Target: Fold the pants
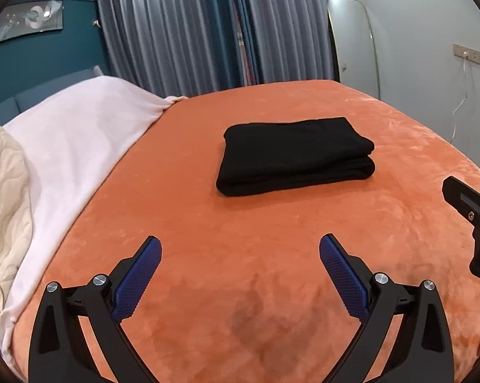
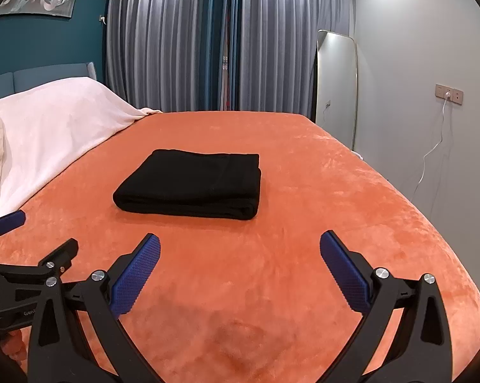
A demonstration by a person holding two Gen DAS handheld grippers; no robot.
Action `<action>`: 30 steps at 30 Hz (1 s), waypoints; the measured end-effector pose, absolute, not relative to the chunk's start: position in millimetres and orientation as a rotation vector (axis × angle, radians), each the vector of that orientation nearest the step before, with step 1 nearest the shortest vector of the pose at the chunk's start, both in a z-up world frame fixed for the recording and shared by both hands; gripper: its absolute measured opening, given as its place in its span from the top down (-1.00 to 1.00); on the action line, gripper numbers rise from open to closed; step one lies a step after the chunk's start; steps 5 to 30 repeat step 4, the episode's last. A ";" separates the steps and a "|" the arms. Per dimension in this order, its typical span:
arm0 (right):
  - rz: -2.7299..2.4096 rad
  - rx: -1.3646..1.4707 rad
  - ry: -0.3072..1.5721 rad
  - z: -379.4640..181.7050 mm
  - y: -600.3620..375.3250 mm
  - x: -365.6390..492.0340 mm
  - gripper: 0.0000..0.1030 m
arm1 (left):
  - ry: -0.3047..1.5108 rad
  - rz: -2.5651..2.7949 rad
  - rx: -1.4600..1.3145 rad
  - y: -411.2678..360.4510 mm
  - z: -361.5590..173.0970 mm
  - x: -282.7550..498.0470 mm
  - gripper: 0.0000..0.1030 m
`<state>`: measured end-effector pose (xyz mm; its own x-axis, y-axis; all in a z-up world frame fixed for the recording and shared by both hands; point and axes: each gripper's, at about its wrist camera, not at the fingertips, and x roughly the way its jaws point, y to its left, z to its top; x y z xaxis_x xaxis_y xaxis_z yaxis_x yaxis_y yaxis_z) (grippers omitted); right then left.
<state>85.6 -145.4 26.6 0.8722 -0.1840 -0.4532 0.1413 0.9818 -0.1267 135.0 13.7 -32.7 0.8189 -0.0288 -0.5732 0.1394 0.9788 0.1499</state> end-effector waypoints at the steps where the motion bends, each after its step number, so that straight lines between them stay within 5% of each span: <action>1: -0.171 -0.089 0.484 25.7 -146.6 85.4 -0.91 | 0.607 -0.105 0.186 13.6 -32.8 133.6 -0.90; 30: -0.174 -0.086 0.493 22.4 -148.9 85.0 -0.91 | 0.612 -0.101 0.189 13.3 -34.9 131.7 -0.90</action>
